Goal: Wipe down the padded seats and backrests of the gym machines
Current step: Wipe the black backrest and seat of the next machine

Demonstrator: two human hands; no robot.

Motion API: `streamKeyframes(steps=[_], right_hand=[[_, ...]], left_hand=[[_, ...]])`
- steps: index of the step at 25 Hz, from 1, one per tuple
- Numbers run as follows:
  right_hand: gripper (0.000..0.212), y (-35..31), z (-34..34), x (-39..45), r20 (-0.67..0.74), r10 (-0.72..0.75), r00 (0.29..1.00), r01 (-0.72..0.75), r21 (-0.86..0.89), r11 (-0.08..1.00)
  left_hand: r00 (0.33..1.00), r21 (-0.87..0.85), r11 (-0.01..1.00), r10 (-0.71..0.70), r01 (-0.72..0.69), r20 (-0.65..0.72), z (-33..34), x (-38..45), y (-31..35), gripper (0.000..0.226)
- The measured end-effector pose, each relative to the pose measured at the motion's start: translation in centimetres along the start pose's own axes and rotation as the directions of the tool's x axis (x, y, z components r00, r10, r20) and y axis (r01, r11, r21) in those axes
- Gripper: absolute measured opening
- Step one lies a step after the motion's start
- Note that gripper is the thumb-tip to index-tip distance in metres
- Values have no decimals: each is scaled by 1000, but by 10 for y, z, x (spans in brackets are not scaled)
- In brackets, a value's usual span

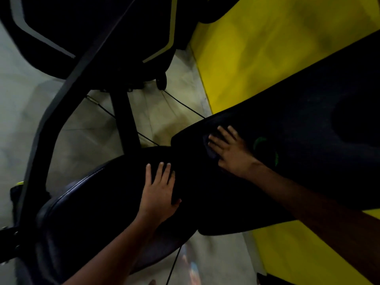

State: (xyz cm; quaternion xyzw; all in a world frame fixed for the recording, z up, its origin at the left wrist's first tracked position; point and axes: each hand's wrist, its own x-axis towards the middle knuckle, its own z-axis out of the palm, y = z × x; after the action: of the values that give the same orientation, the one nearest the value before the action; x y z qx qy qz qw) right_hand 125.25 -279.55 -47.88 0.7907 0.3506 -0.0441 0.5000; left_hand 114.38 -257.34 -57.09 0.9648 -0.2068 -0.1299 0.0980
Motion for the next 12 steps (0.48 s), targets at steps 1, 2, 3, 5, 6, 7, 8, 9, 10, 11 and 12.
streamKeyframes(steps=[1,2,3,5,6,7,8,9,10,11,12], right_hand=[[61,5,5,3,9,97,995,-97,-12,995],[65,4,11,4,-29,149,988,-148,9,989],[65,-1,8,8,64,154,986,-160,102,982],[61,-24,8,19,127,-52,991,32,154,988],[61,-36,22,24,30,-158,987,150,184,971],[61,-44,33,32,-110,-172,979,189,182,965],[58,-39,28,37,-204,-125,971,166,202,965],[50,-23,15,39,-274,-16,962,72,194,978],[48,-14,13,40,-339,66,938,-21,135,991],[54,-6,14,44,-224,112,968,-55,247,967],[61,-6,12,48,-145,135,980,-91,273,958]], left_hand=[[1000,-15,1000,-12,11,-25,6,-9,-3,83],[999,-28,1000,0,-1,-43,11,-16,-6,81],[999,-20,1000,4,-5,-41,14,-19,-9,80],[999,-20,1000,-4,3,-41,18,-16,-10,81],[998,-30,1000,-5,3,-57,20,-14,-9,81],[998,-36,999,-15,13,-55,21,-14,-7,81],[999,-32,999,-21,20,-44,22,-14,-7,81],[999,-22,999,-29,28,-36,23,-13,-8,82],[998,-14,999,-38,37,-42,25,-13,-8,82],[998,-7,999,-43,43,-52,26,-13,-9,82],[997,-3,999,-45,45,-64,26,-12,-9,83]])
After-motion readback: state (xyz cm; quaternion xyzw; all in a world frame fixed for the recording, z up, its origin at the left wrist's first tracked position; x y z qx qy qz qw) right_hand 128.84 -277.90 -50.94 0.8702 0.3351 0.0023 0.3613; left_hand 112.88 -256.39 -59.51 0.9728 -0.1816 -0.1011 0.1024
